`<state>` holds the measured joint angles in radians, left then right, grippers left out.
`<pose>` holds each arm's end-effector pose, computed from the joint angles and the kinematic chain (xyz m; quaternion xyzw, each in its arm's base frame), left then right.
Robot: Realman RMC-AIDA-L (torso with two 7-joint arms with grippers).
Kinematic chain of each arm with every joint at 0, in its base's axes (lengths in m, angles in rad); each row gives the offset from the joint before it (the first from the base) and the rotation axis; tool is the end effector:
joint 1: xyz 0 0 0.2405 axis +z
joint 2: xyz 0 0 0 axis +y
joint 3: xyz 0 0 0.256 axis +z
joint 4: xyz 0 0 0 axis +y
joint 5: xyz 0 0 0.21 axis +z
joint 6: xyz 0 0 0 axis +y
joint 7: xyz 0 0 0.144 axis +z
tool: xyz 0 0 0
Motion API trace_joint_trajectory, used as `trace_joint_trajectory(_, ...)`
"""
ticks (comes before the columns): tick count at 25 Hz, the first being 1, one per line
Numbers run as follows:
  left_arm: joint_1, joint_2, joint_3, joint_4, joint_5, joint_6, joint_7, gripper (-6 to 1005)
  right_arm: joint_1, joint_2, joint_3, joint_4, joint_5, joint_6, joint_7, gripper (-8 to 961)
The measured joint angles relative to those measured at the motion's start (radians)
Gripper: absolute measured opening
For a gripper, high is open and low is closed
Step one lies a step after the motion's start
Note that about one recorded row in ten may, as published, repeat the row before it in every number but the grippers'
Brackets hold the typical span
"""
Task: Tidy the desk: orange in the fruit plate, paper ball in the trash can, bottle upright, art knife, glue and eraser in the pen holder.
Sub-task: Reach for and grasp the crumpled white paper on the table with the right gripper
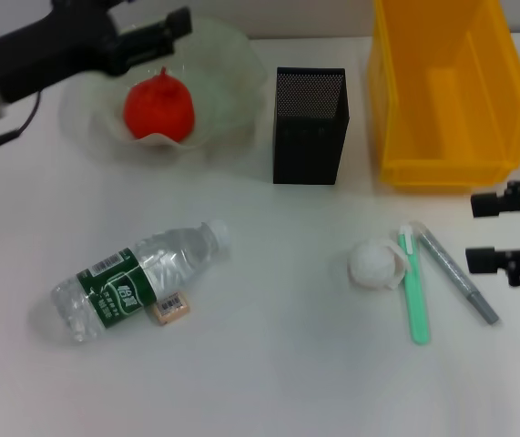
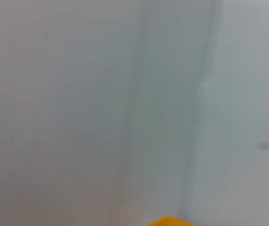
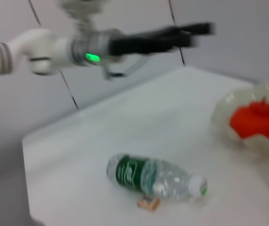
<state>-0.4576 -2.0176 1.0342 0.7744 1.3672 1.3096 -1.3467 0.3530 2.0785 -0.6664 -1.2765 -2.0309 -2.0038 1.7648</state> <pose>-0.2230 0.3723 0.0454 -0.8815 -0.1616 -0.3588 0.2609 0.2445 0.2714 0.0914 -0.9565 0.2168 0.1791 0.0775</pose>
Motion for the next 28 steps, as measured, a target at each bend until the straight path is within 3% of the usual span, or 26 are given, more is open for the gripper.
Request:
trace_joint_trajectory(6, 0.122, 0.061, -0.027, 0.028, 0.008, 0.391, 0.023, 865, 0.067, -0.003, -0.176, -0.284, -0.098, -0.011, 0.345, 722)
trace_joint_trajectory(11, 0.194, 0.080, -0.047, 0.021, 0.049, 0.518, 0.052, 862, 0.192, -0.007, -0.366, -0.381, -0.310, -0.011, 0.583, 720)
trace_joint_trajectory(18, 0.261, 0.076, -0.076, 0.018, 0.086, 0.547, 0.064, 860, 0.337, 0.000, -0.581, -0.339, -0.529, 0.042, 0.785, 717)
trace_joint_trajectory(28, 0.270, 0.068, -0.085, -0.017, 0.112, 0.539, 0.089, 860, 0.397, 0.004, -0.846, -0.142, -0.627, 0.232, 0.877, 712)
